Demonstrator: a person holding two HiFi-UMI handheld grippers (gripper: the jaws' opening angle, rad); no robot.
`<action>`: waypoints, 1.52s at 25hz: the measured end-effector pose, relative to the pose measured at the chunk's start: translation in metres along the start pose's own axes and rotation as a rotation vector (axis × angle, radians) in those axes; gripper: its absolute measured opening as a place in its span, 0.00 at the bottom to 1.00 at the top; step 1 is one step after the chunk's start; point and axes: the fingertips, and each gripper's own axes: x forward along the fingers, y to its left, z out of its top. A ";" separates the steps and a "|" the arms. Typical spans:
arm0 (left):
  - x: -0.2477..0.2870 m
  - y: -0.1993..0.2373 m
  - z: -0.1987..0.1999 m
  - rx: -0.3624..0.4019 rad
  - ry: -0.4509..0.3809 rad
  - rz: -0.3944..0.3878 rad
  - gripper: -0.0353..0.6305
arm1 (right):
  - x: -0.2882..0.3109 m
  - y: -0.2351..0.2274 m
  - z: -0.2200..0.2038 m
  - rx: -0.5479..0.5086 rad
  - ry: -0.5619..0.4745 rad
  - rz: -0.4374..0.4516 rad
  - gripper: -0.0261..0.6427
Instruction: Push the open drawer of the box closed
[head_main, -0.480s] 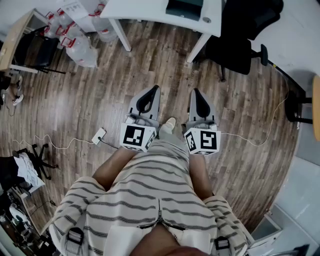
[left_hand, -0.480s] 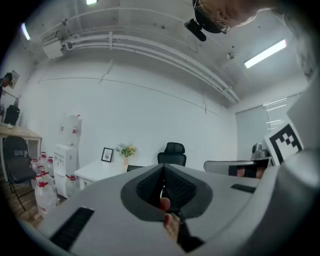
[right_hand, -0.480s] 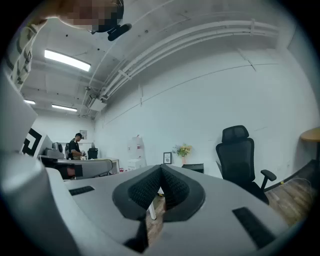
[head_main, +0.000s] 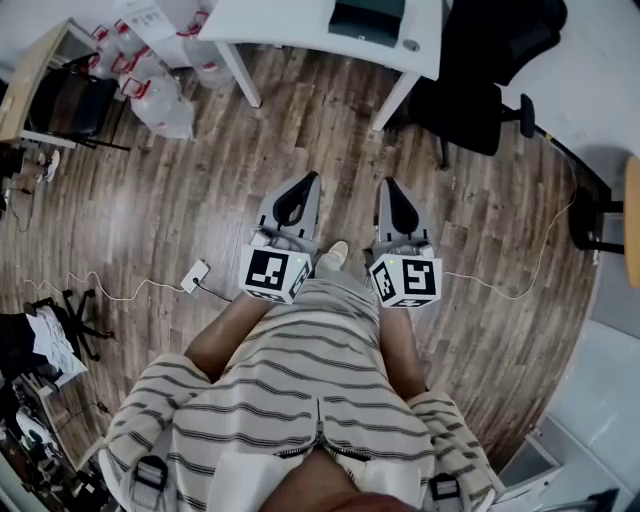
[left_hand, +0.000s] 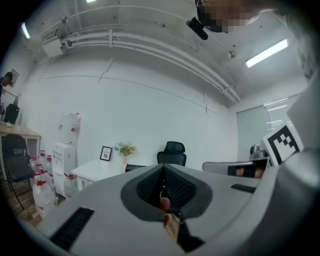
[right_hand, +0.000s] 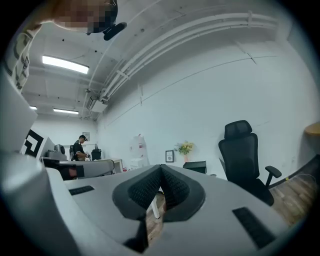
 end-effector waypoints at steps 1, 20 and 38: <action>0.004 -0.002 0.000 0.001 -0.002 0.001 0.06 | 0.002 -0.003 0.000 0.003 -0.001 0.005 0.05; 0.058 -0.025 -0.021 0.012 0.040 0.037 0.06 | 0.022 -0.064 -0.004 0.022 0.007 0.053 0.06; 0.211 0.051 -0.032 -0.052 0.060 0.025 0.06 | 0.168 -0.126 0.002 -0.016 0.045 0.049 0.06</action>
